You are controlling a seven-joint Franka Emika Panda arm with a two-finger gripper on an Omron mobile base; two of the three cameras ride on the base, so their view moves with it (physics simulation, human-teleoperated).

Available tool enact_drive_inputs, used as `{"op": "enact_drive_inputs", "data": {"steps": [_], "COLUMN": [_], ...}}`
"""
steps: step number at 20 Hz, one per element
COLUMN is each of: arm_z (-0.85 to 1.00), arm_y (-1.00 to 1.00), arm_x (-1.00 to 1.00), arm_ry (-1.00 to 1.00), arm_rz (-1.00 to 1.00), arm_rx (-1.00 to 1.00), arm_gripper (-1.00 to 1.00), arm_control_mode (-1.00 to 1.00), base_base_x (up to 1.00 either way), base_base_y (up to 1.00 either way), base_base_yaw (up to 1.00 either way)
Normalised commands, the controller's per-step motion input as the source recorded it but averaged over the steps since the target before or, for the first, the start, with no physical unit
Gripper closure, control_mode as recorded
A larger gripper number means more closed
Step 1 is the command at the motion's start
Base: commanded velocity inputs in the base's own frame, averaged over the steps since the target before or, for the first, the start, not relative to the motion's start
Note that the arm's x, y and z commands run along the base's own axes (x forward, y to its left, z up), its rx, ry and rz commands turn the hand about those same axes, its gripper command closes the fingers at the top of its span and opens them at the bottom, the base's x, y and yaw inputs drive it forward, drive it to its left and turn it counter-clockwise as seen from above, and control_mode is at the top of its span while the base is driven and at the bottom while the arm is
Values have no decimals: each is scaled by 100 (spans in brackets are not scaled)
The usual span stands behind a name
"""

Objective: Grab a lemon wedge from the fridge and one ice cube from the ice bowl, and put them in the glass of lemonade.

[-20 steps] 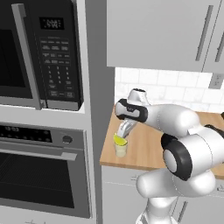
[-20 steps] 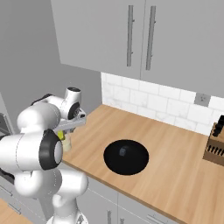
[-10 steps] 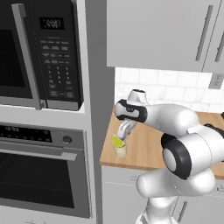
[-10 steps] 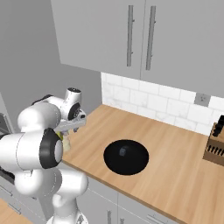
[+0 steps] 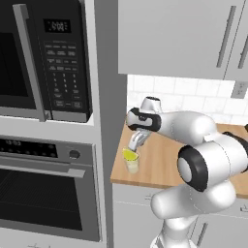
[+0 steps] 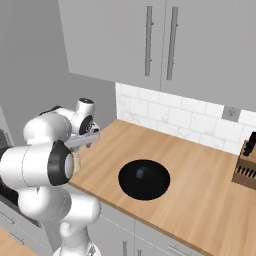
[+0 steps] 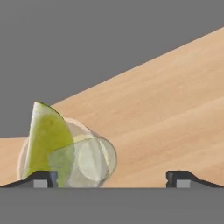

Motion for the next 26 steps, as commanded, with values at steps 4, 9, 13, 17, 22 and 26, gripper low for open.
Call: {"op": "enact_drive_inputs", "data": {"steps": [4,9,13,17,22,26], "arm_z": [30,17,52,39,12,24], "arm_y": [-11,-4,0,-3,-31,-43], "arm_x": [11,0,-10,-53,-73,-46], "arm_ry": [0,0,-1,-3,0,1], "arm_rz": [0,0,0,0,-9,-19], "arm_rx": [2,0,0,0,-1,-6], "arm_gripper": [-100,-100,-100,-100,-100,-100], "arm_control_mode": [-100,-100,-100,-100,-100,-100], "base_base_x": [0,0,0,0,0,0], "base_base_y": [0,0,0,0,0,0], "base_base_yaw": [0,0,0,0,0,0]}}
